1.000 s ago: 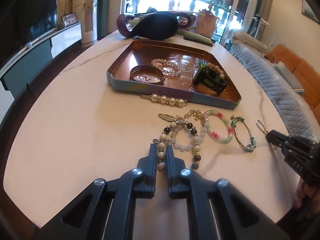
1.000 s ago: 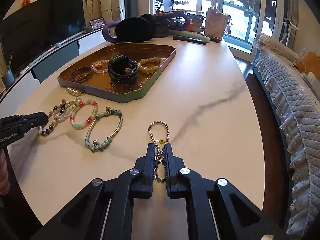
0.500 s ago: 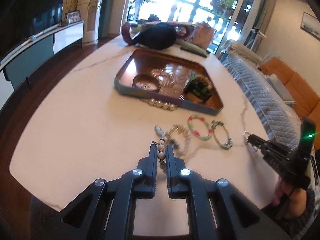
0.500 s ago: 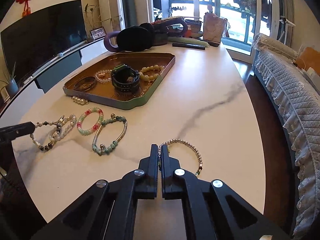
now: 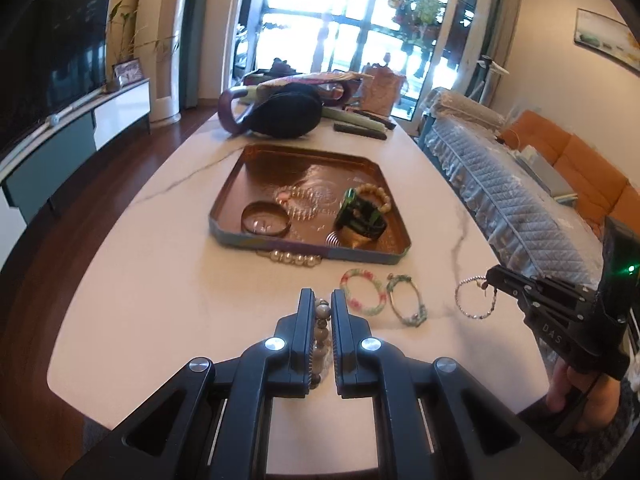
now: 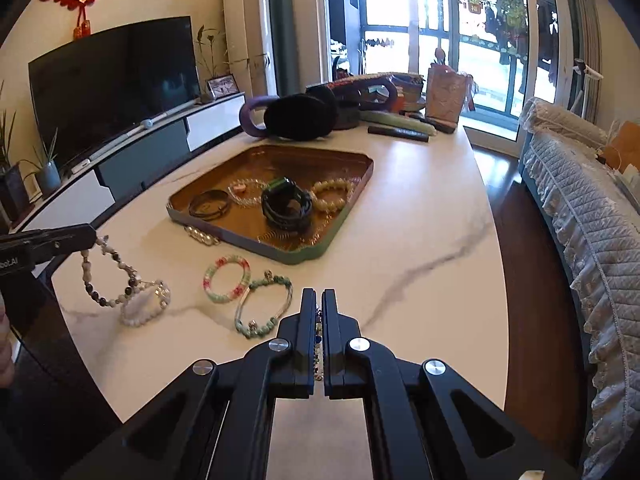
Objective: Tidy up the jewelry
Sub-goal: 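Carry the bead bracelet with the left tool while the right tool carries the chain bracelet to the tray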
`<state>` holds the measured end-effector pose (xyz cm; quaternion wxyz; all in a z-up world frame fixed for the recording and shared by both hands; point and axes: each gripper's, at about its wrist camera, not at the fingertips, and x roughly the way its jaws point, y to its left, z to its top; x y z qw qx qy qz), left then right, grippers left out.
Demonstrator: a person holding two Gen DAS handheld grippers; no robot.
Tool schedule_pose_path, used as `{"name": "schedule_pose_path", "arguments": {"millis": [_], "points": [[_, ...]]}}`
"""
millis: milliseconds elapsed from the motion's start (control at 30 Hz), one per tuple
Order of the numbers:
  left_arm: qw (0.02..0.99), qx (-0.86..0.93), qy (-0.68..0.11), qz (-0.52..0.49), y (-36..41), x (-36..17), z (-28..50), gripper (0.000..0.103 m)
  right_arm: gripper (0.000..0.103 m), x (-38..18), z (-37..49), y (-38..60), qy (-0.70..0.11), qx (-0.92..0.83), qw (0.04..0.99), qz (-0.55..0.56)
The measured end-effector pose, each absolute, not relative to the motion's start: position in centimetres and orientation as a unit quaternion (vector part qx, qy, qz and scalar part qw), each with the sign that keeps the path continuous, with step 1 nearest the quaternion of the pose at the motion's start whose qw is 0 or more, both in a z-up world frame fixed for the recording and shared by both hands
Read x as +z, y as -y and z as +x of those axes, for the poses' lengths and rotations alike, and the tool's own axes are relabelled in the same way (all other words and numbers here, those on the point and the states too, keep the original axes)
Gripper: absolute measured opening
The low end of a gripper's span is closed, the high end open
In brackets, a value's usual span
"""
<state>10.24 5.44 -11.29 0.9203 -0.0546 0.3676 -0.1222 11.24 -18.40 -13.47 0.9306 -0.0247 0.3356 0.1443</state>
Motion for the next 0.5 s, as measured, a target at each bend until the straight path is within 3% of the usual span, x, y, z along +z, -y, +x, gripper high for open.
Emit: {"name": "schedule_pose_path", "arguments": {"millis": [500], "points": [[0.942, -0.153, -0.300, -0.004, -3.0, -4.3, 13.1, 0.008, 0.002, -6.5, 12.1, 15.0, -0.265, 0.186, 0.945, -0.038]]}}
